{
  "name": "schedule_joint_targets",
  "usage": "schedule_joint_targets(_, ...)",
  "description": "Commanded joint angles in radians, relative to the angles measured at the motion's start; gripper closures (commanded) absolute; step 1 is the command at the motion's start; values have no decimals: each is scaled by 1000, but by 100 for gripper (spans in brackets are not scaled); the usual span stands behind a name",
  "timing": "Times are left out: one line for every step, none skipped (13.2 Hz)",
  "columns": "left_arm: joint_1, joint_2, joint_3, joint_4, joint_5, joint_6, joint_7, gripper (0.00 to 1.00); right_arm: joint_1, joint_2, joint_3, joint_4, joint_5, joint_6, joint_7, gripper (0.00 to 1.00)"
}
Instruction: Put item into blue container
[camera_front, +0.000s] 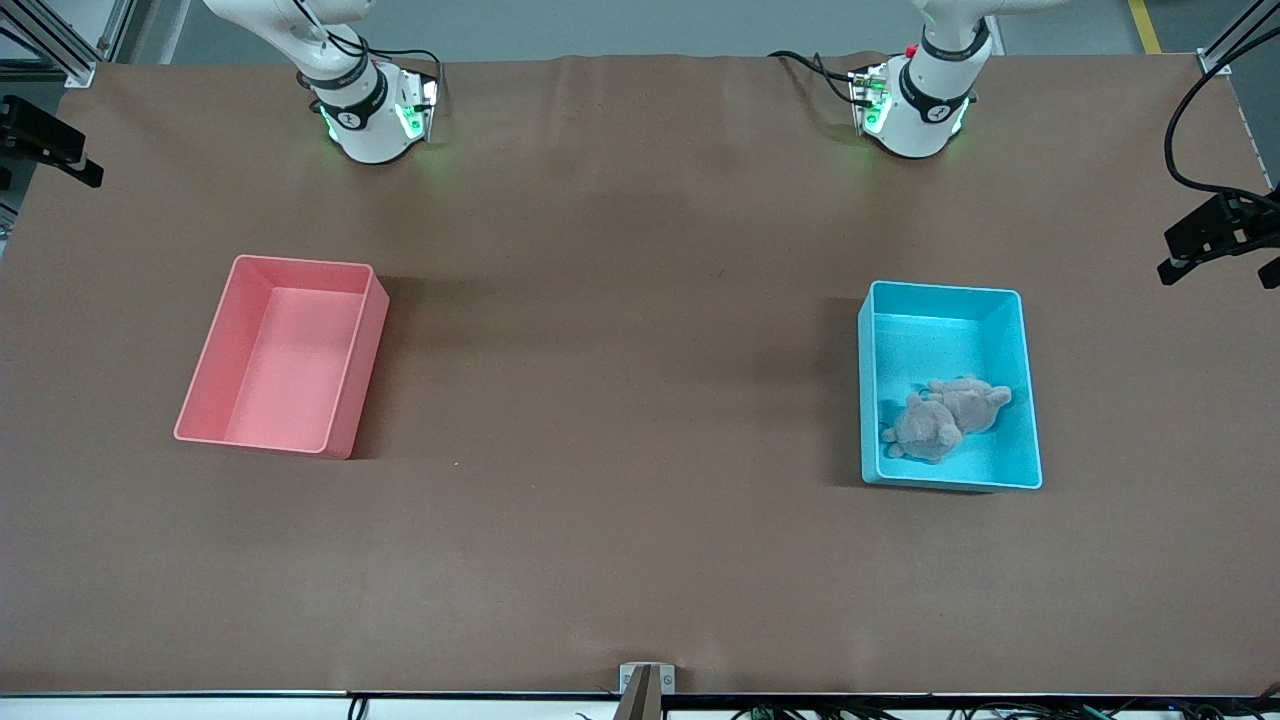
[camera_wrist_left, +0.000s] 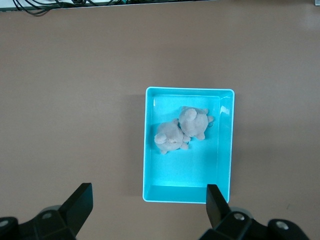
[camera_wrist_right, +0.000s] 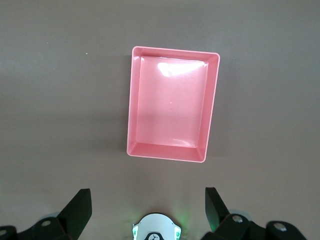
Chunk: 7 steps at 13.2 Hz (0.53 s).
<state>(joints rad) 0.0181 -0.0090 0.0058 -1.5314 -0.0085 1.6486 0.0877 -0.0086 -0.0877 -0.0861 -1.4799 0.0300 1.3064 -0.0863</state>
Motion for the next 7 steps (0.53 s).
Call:
schedule_joint_targets(-4,1,3,13,-15,-13,-18,0,2,-17,3,-17,-9,1,16,0)
schedule_joint_targets(-4,1,2,13,-16,-13,-52,0,2,-17,3,-17,-9,-1,14,0)
schedule_joint_targets(-6,0,0,13,-16,-13,-87,0,2,-17,3,-17,-9,-1,16,0)
schedule_joint_targets(-4,1,0,14,-18,-13,-97,0,2,-17,3,-17,-9,0,14,0)
schedule_joint_targets(-3,1,0,14,-19,-12,-97,0,2,-17,3,-17,-9,1,14,0)
schedule_joint_targets(-3,3,0,14,-19,-13,-95,0,2,-17,3,-17,-9,1,14,0)
schedule_joint_targets(-4,3,0,14,-18,-13,-97,0,2,-17,3,-16,-9,1,14,0)
